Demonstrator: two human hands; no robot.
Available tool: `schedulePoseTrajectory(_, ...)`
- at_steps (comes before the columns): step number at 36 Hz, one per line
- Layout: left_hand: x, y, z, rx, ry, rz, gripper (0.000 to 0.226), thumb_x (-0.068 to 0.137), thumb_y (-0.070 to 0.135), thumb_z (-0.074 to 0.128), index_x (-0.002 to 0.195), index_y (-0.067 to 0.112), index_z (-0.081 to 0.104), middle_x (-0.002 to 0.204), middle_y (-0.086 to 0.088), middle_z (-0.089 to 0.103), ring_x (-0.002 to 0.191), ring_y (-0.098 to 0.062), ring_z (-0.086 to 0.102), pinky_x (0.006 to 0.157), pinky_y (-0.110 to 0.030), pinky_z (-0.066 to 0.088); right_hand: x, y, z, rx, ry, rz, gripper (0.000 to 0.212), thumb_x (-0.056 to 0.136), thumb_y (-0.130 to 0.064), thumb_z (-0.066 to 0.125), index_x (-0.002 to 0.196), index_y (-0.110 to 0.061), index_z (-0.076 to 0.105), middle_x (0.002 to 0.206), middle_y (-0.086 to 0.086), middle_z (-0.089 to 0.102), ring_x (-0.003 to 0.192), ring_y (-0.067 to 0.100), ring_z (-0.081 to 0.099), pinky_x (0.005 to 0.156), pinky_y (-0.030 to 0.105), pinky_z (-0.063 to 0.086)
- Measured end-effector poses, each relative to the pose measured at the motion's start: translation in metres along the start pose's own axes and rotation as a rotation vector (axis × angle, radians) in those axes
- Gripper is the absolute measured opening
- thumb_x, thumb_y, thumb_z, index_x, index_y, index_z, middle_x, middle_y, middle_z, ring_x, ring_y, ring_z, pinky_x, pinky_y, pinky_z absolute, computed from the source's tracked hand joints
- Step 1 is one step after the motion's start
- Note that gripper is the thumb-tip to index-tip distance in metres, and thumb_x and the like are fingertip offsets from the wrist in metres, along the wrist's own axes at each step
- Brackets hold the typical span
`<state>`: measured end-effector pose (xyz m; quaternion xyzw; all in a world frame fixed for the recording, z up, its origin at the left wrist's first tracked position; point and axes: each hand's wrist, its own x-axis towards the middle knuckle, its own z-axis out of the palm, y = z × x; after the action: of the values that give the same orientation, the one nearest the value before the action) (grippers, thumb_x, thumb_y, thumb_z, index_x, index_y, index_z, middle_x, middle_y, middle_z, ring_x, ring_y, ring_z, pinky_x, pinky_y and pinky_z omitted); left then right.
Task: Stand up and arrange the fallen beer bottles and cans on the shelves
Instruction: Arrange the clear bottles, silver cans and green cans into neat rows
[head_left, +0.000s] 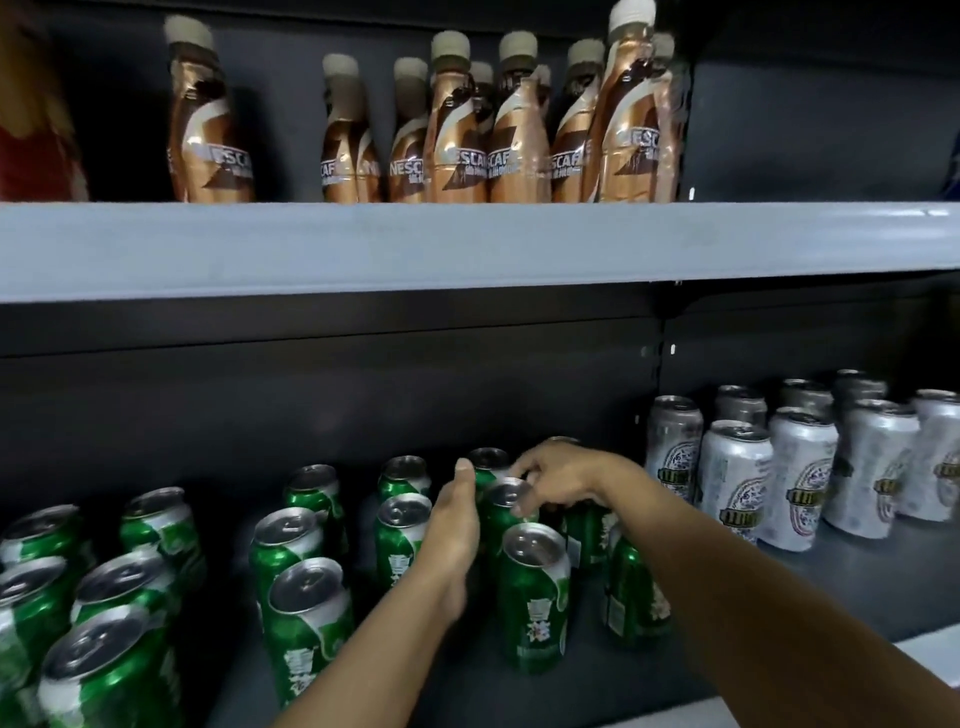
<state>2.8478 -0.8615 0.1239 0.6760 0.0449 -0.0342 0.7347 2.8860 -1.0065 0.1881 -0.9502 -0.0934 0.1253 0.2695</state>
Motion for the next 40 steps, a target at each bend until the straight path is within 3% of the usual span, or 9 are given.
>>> schedulePoseTrajectory(4,0.003,0.002,-0.001,-0.066,0.002,0.039,0.061,0.095,0.066,0.031,0.135,0.024,0.048,0.13,0.003,0.059,0.116,-0.017,0.056,0.099,-0.035,0.043,0.004,0.0,-0.001,-0.098,0.037,-0.041,0.047,0.078,-0.033,0.08,0.115,-0.01,0.061,0.098,0.006,0.063,0.084,0.016,0.056,0.068,0.027,0.044)
schedulePoseTrajectory(9,0.007,0.0,-0.003,-0.134,0.001,0.074,0.042,0.1,0.056,0.029,0.121,0.026,0.048,0.101,0.009,0.063,0.095,-0.007,0.058,0.089,-0.031,0.04,0.009,-0.005,-0.003,-0.284,0.045,-0.032,0.048,0.073,-0.051,0.078,0.095,-0.014,0.057,0.089,0.008,0.067,0.074,0.018,0.057,0.063,0.028,0.041)
schedulePoseTrajectory(15,0.01,-0.004,-0.004,-0.173,-0.01,0.066,0.049,0.098,0.057,0.03,0.129,0.024,0.047,0.112,0.006,0.062,0.108,-0.009,0.057,0.094,-0.03,0.038,0.007,-0.01,0.002,-0.265,0.038,-0.106,0.06,0.08,-0.039,0.075,0.13,-0.016,0.053,0.125,0.003,0.059,0.11,0.021,0.058,0.096,0.035,0.049)
schedulePoseTrajectory(18,0.005,-0.006,-0.004,-0.176,-0.025,0.059,0.05,0.098,0.058,0.03,0.131,0.025,0.047,0.126,0.004,0.058,0.119,-0.012,0.053,0.095,-0.029,0.038,0.006,-0.011,0.001,-0.269,0.047,-0.113,0.057,0.081,-0.033,0.076,0.132,-0.019,0.053,0.129,0.0,0.056,0.115,0.017,0.054,0.095,0.029,0.045)
schedulePoseTrajectory(23,-0.002,-0.006,-0.002,-0.185,-0.056,0.085,0.034,0.099,0.055,0.031,0.11,0.03,0.052,0.106,0.015,0.06,0.1,0.0,0.055,0.092,-0.028,0.037,0.005,-0.014,0.002,-0.278,0.042,-0.106,0.059,0.084,-0.028,0.075,0.137,-0.018,0.051,0.137,-0.001,0.052,0.122,0.018,0.051,0.103,0.032,0.043)
schedulePoseTrajectory(28,-0.015,-0.011,-0.001,-0.138,-0.02,0.151,0.032,0.1,0.051,0.036,0.105,0.028,0.057,0.11,0.007,0.064,0.105,-0.009,0.059,0.091,-0.031,0.046,-0.001,-0.014,0.007,-0.287,0.079,-0.106,0.06,0.085,-0.028,0.072,0.139,-0.017,0.049,0.14,0.0,0.051,0.125,0.018,0.05,0.105,0.032,0.042)
schedulePoseTrajectory(33,-0.037,-0.03,0.002,-0.029,0.157,0.315,0.019,0.099,0.035,0.05,0.105,0.02,0.06,0.101,0.002,0.066,0.101,-0.017,0.061,0.094,-0.033,0.048,-0.017,-0.014,0.015,-0.17,0.356,-0.108,0.044,0.091,-0.039,0.062,0.13,-0.021,0.057,0.125,0.0,0.061,0.115,0.02,0.058,0.098,0.036,0.047)
schedulePoseTrajectory(37,-0.053,-0.05,0.004,0.147,-0.05,0.33,0.043,0.083,0.036,0.072,0.121,0.029,0.051,0.11,0.007,0.063,0.104,-0.008,0.059,0.092,-0.021,0.047,-0.032,-0.007,0.021,-0.111,0.501,-0.094,0.012,0.095,-0.035,0.054,0.099,-0.028,0.064,0.1,-0.003,0.067,0.096,0.021,0.062,0.086,0.04,0.052)
schedulePoseTrajectory(40,-0.05,-0.067,0.005,0.387,-0.067,0.359,0.072,0.066,0.029,0.077,0.128,0.038,0.042,0.123,0.005,0.061,0.113,-0.011,0.059,0.1,-0.036,0.049,-0.043,-0.004,0.028,-0.084,0.592,-0.08,0.011,0.094,-0.032,0.052,0.093,-0.029,0.063,0.098,-0.006,0.066,0.095,0.021,0.063,0.081,0.039,0.053)
